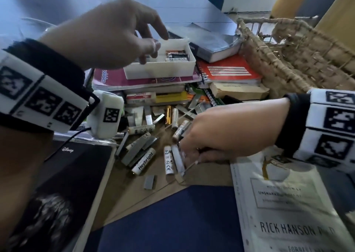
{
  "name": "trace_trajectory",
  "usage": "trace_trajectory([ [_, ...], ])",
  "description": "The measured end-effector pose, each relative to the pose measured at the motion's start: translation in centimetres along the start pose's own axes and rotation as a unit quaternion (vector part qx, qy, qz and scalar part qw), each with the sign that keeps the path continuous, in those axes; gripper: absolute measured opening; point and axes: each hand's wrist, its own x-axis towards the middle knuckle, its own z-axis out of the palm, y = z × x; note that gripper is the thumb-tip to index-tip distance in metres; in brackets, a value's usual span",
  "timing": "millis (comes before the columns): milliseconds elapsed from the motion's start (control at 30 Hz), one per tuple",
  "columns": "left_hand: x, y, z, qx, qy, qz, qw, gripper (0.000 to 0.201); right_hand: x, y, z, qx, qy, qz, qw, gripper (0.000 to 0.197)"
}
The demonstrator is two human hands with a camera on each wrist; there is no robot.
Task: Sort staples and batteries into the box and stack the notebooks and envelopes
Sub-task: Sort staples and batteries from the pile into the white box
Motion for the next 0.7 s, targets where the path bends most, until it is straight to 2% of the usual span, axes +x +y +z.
trace_trajectory([
  [233,0.5,0.2,1.6,0.009,-0.122,0.012,0.992,0.007,1.3,1.5,-0.7,0.026,0.039,0.06,0.997,0.009],
  [400,0.5,0.1,2.4,0.018,-0.187,0.004,0.982,0.007,2.3,2.1,-1.6,0.017,0.135,0.104,0.985,0.005],
  [600,0.9,0.0,2.5,0.009,-0.166,0.003,0.986,0.011,2.1,3.4,-3.0,0.077,0.187,0.117,0.972,0.006],
  [700,1.0,-0.2,2.0,0.023,-0.146,0.011,0.989,0.022,1.9,4.0,-3.6,0.121,0.219,0.134,0.959,0.007],
])
